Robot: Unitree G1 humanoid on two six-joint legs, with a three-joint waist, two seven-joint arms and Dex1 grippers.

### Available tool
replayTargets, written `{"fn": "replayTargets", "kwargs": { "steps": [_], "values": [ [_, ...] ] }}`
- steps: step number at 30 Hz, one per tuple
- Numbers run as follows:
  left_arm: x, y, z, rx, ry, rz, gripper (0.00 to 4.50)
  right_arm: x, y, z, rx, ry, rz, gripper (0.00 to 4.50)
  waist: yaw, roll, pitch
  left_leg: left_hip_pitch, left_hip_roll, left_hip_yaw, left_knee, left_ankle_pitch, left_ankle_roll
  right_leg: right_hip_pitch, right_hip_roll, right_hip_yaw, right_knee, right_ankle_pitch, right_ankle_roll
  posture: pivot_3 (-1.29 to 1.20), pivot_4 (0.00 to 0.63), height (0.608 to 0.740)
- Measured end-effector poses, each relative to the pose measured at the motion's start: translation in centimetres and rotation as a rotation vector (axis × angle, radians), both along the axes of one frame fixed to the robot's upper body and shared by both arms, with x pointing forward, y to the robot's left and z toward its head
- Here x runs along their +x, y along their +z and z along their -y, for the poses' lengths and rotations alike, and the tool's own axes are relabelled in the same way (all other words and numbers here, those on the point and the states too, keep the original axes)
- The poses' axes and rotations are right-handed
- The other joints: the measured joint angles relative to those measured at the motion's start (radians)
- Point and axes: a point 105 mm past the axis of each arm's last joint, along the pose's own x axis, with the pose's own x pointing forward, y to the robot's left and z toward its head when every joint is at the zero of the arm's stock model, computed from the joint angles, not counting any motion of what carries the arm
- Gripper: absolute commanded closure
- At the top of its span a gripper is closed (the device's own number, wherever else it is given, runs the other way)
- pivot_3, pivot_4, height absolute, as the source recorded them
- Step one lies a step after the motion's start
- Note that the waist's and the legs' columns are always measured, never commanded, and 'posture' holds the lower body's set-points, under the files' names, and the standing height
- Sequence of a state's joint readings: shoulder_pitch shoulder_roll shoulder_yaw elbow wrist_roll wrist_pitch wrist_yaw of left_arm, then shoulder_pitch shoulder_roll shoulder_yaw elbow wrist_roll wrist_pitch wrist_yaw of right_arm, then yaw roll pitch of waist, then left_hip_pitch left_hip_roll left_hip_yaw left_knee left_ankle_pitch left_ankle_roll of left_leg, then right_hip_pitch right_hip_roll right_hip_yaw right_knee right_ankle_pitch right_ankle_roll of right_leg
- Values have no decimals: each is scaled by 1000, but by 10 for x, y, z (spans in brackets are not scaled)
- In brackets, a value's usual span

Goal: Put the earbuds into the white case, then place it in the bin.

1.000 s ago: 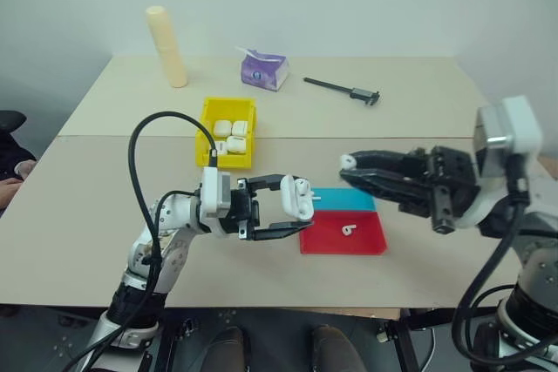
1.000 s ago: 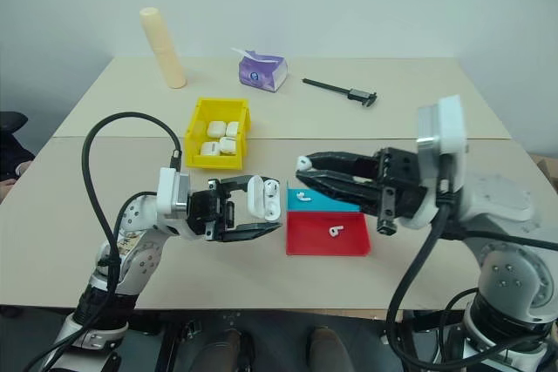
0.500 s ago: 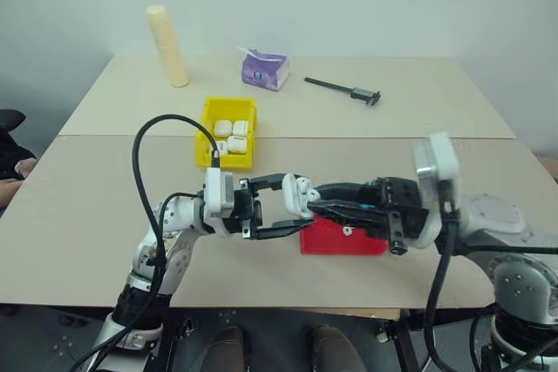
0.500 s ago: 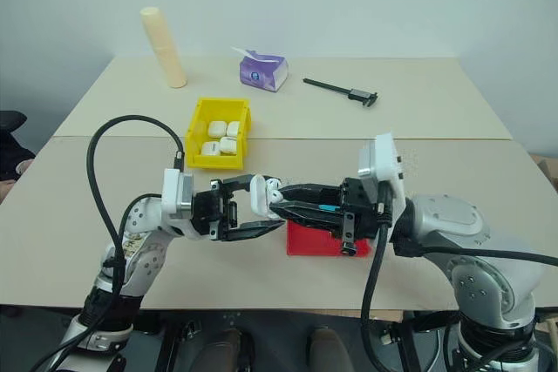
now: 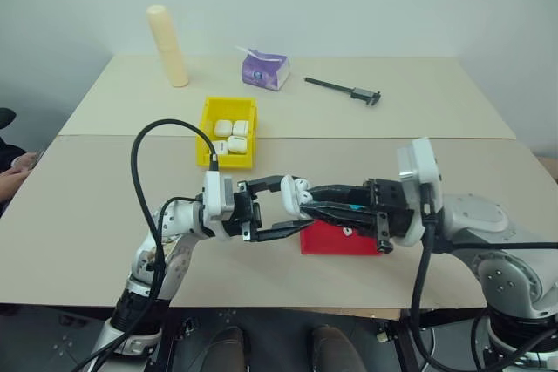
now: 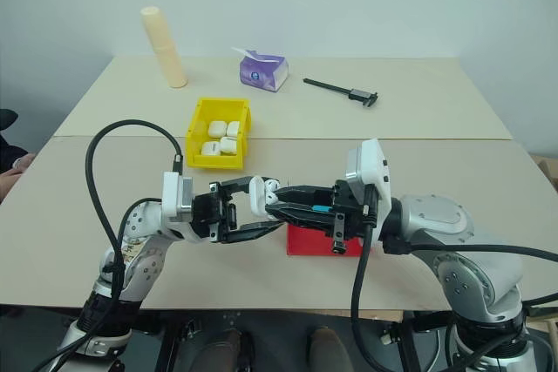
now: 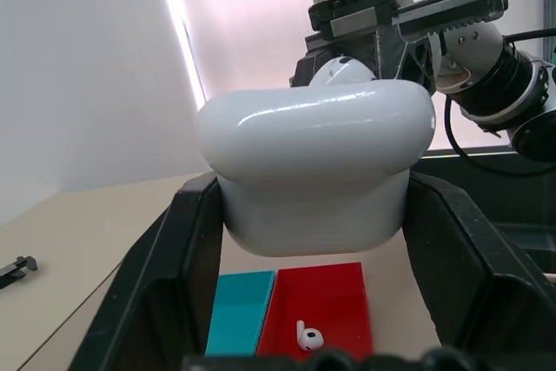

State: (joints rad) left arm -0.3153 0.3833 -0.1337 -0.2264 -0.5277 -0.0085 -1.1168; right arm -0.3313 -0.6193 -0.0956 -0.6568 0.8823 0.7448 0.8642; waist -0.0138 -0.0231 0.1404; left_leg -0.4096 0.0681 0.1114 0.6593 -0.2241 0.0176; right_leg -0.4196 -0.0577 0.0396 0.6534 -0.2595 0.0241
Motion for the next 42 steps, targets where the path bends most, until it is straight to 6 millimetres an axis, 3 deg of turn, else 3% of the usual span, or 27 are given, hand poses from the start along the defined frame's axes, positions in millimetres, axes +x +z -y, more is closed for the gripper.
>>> {"fn": "replayTargets", "kwargs": {
  "steps": [2, 10, 15, 18, 22, 32, 42],
  "values": [
    [0, 0, 0, -1, 4, 3, 1712, -1, -1, 1, -2, 3, 1, 2472, 0, 0, 0, 0, 0, 0, 0, 0, 0, 0, 0, 0, 0, 0, 0, 0, 150, 740],
    [2, 1, 0, 13, 8, 17, 1712, -3, -2, 6, -16, 5, 17, 2472, 0, 0, 0, 0, 0, 0, 0, 0, 0, 0, 0, 0, 0, 0, 0, 0, 150, 740],
    [14, -3, -1, 46, 7, 12, 1712, 1, 14, 21, 4, -3, 44, 2472, 2, 0, 0, 0, 0, 0, 0, 0, 0, 1, 0, 0, -1, 0, 0, 0, 150, 740],
    [25, -4, 4, 71, 13, 21, 1712, 6, 38, 21, -3, 8, 126, 3041, -1, 0, 0, 0, 0, 0, 0, 0, 0, 0, 1, 0, -1, 0, 0, 0, 150, 740],
    [31, -1, 26, 46, 3, 48, 1712, 9, 61, 13, -25, 29, 213, 4454, 2, 0, 0, -3, 0, 0, 0, 0, 0, 0, 1, -1, -4, 1, 1, 0, 150, 740],
    [33, -8, 46, 86, -26, 57, 1712, 20, 41, -8, -210, 58, 251, 4485, 5, 0, 0, -6, -1, 0, 1, 0, 1, -2, 0, -1, -5, 2, 2, 0, 150, 740],
    [30, -5, 48, 84, -40, 76, 1712, 28, 24, -2, -331, 15, 310, 4485, 2, 0, 0, -5, 0, -1, 1, 0, 1, -2, 0, -1, -5, 2, 2, 0, 150, 740]
  ]
}}
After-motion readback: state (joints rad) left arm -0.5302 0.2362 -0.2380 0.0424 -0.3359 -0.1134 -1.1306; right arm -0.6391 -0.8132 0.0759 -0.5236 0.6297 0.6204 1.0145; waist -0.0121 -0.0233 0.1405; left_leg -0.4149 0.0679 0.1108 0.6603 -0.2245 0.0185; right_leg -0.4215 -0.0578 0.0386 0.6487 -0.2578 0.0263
